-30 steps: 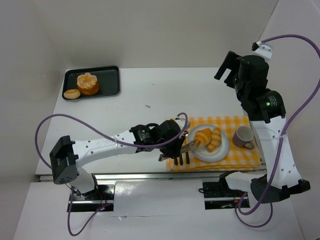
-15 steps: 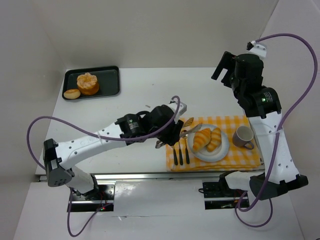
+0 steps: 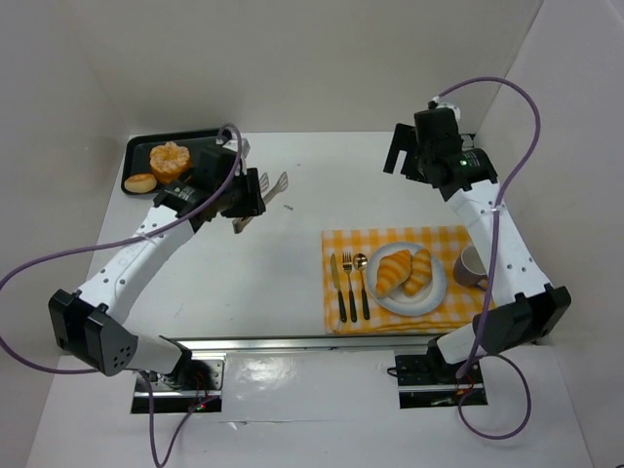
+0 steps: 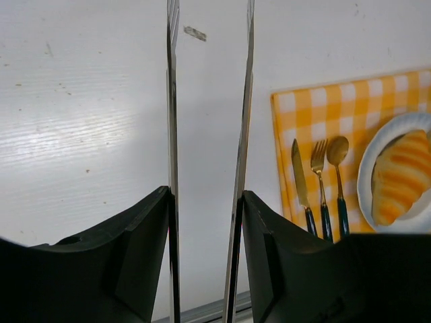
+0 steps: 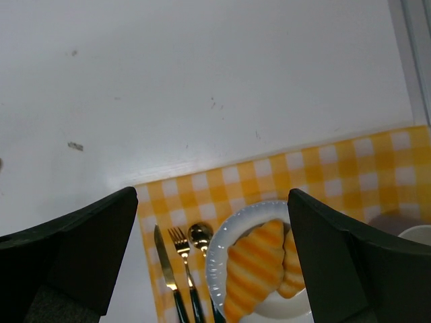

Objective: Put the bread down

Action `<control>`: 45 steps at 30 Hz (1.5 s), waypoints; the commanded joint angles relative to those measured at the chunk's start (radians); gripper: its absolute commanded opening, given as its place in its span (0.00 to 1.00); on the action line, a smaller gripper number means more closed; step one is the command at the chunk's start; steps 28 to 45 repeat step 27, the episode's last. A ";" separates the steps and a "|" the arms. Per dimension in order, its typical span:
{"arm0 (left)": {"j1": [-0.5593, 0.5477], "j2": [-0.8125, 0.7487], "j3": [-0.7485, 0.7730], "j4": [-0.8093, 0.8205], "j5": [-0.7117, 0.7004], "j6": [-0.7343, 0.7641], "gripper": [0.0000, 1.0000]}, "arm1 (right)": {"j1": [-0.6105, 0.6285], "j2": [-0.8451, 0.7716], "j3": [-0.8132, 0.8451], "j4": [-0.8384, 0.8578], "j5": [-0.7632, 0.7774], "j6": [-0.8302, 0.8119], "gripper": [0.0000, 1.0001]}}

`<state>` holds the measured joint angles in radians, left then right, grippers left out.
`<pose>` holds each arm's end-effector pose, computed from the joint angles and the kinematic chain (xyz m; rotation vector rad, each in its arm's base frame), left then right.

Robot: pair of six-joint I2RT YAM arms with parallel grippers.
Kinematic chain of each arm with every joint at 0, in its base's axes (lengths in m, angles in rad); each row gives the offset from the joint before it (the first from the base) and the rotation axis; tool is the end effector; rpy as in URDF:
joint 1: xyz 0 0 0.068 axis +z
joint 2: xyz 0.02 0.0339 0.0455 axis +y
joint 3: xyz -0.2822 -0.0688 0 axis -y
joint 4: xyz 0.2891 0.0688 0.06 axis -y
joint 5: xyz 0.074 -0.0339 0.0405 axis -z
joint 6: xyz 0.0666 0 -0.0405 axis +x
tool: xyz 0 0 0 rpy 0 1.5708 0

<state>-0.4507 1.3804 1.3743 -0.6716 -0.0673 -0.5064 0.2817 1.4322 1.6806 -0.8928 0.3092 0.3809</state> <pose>0.3309 -0.1552 0.3608 -0.1004 2.2816 -0.4352 0.3480 0.0796 0.4397 0.2767 2.1626 0.0328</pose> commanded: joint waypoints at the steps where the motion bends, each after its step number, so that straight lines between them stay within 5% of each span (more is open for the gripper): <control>1: 0.070 -0.015 0.034 0.040 0.037 -0.015 0.58 | 0.004 0.027 -0.047 -0.031 -0.027 0.013 1.00; 12: 0.253 0.043 0.066 0.058 0.083 0.022 0.58 | 0.004 0.120 -0.162 0.017 -0.018 0.023 1.00; 45: 0.262 0.063 0.085 0.076 0.092 0.040 0.56 | 0.004 0.163 -0.156 0.046 0.002 0.023 1.00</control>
